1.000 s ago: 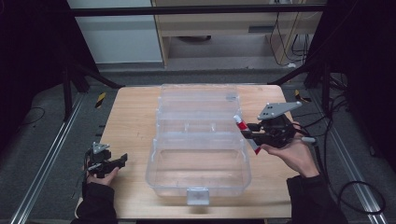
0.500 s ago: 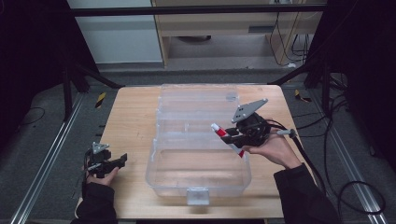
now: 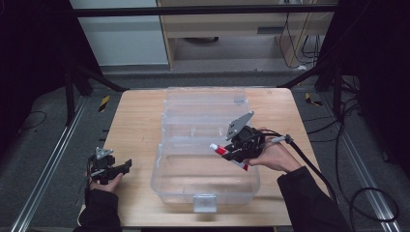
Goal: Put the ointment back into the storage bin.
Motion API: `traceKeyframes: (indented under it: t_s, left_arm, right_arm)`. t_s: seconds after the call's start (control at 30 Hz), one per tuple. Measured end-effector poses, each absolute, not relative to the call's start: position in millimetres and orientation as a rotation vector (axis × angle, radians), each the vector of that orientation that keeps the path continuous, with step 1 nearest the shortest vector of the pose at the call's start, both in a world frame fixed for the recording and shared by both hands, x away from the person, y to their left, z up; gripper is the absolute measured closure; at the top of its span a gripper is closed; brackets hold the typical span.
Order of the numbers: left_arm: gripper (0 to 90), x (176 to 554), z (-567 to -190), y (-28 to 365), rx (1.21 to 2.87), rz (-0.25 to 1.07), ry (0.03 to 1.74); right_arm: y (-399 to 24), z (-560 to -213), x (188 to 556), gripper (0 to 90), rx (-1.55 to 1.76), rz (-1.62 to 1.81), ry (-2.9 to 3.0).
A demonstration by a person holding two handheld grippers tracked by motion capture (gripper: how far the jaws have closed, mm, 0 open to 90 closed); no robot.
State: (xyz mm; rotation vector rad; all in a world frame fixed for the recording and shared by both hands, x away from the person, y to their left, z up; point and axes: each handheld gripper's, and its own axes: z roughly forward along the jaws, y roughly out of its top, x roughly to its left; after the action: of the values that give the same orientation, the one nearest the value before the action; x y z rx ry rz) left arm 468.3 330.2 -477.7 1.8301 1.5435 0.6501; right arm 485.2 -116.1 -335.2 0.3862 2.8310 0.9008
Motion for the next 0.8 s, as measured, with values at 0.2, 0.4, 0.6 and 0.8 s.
traceKeyframes:
  t_s: [0.2,0.4,0.6,0.8]
  left_arm:
    - [30.1,468,-478,330,1.831,0.649,1.542]
    - [30.1,468,-478,330,1.835,0.647,1.542]
    - [30.1,468,-478,330,1.835,0.647,1.541]
    - [30.1,468,-478,330,1.833,0.647,1.541]
  right_arm:
    - [-109,-349,487,70.1,0.326,0.815,2.902]
    - [-106,-361,487,70.1,0.272,0.76,2.95]
    - [-103,-373,483,70.2,0.205,0.675,2.996]
    - [-99,-384,482,70.2,0.168,0.62,3.028]
